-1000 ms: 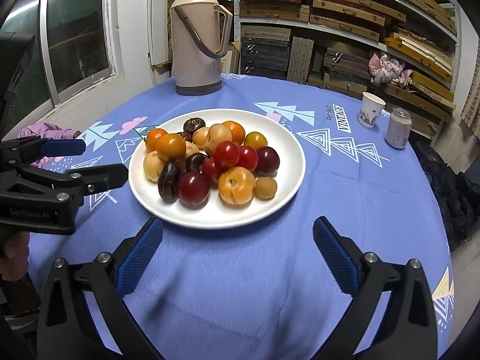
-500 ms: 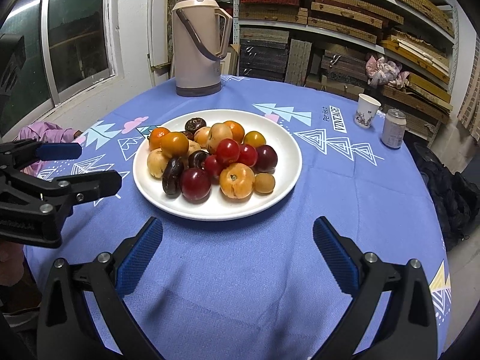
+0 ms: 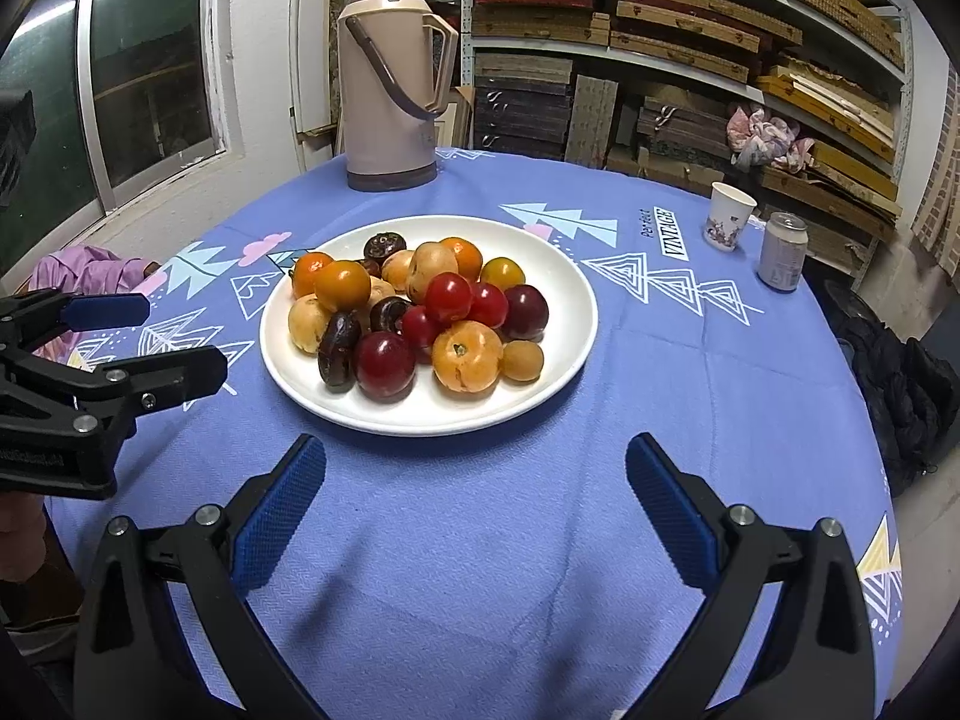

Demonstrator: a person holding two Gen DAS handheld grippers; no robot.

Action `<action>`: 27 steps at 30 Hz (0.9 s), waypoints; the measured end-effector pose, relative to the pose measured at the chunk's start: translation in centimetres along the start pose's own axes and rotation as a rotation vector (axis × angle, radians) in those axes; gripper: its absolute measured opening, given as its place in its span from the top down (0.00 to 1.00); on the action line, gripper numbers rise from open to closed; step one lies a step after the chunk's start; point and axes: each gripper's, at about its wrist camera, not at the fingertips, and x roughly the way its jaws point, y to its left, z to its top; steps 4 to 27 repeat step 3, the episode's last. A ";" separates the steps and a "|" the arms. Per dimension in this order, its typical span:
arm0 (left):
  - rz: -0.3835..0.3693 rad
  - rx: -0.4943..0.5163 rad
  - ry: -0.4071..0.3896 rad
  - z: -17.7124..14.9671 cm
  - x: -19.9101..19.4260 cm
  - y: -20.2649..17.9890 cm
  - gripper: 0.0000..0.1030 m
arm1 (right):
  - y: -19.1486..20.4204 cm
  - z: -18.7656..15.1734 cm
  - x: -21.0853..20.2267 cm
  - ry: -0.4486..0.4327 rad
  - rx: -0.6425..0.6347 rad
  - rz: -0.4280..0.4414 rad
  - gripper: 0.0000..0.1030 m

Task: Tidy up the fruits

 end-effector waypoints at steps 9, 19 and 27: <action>0.003 0.001 0.006 -0.2 0.1 0.0 0.04 | -0.1 -0.1 0.0 0.001 0.002 -0.003 0.05; 0.003 0.001 0.006 -0.2 0.1 0.0 0.04 | -0.1 -0.1 0.0 0.001 0.002 -0.003 0.05; 0.003 0.001 0.006 -0.2 0.1 0.0 0.04 | -0.1 -0.1 0.0 0.001 0.002 -0.003 0.05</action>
